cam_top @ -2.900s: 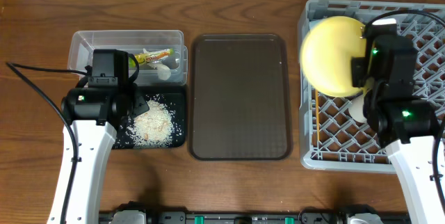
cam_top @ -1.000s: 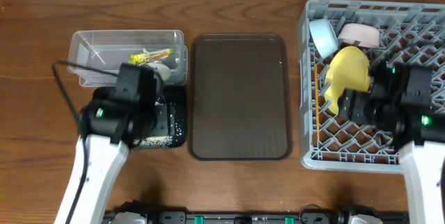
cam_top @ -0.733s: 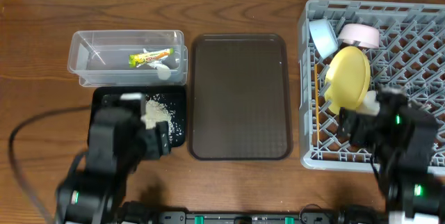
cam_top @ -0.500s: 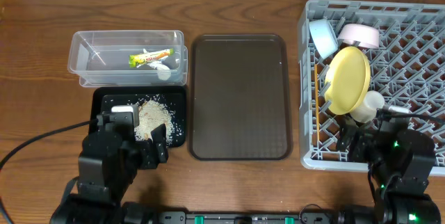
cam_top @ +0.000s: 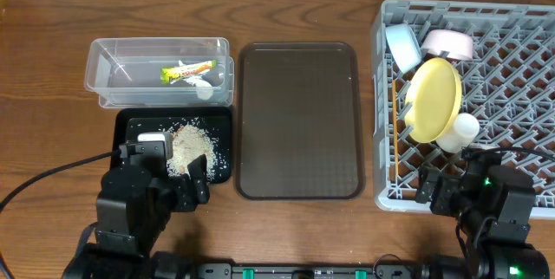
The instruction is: Sort waste into correct bins and load items into the dishwasher rack
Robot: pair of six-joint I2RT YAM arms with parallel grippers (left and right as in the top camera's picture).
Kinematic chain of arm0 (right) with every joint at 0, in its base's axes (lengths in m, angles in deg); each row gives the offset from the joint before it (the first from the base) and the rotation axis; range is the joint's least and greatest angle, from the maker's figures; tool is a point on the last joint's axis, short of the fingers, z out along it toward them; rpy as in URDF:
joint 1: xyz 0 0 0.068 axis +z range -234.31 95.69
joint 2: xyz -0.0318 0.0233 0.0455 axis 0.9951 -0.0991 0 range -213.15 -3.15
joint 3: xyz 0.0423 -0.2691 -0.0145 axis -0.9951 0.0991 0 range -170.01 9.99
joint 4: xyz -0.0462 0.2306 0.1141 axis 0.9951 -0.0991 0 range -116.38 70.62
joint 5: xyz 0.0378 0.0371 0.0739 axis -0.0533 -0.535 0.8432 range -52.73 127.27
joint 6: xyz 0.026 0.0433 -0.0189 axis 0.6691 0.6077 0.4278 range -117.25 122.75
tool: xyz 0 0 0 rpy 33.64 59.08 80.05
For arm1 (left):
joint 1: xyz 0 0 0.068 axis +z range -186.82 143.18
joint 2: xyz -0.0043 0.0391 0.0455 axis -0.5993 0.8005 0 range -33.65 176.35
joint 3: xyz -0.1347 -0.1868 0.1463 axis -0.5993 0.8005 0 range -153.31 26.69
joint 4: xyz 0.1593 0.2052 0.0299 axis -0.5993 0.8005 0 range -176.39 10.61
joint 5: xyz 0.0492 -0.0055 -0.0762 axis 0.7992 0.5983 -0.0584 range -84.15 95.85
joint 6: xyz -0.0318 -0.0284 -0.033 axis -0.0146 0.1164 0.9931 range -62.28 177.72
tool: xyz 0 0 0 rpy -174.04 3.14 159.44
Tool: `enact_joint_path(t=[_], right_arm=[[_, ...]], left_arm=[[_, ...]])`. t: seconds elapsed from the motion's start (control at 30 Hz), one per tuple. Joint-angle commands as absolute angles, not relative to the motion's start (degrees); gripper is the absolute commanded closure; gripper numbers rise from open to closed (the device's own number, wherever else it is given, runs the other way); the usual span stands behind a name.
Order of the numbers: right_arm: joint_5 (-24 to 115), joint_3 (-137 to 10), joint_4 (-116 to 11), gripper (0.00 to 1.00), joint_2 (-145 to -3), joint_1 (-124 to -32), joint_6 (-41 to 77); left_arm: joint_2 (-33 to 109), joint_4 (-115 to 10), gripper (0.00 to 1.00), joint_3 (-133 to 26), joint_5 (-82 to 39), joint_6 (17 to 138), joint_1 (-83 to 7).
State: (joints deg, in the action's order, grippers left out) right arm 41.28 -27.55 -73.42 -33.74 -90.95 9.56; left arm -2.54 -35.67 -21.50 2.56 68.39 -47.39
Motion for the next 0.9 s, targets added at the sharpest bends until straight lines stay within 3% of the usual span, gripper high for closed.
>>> enact_joint_path(t=[0.0,0.37,0.6,0.87], right_arm=[[40.69,-27.07,-73.46,0.01,-33.52,-91.51,10.0],[39.88,-26.46,-70.58,0.01,-26.07,-90.71,7.42],[40.89,-16.62,-55.78,0.01,-13.44,-86.05,2.68],[44.51,2.18,-25.99,0.01,-3.4,-85.57,2.7]], left_arm=[[-2.67,-35.93,0.13,-21.06,2.39,68.94,-47.52],[-2.67,-35.93,0.13,-21.06,2.41,68.94,-47.52],[-2.67,-35.93,0.13,-21.06,2.39,68.94,-47.52],[-2.67,-35.93,0.12,-21.06,2.41,68.94,-47.52]])
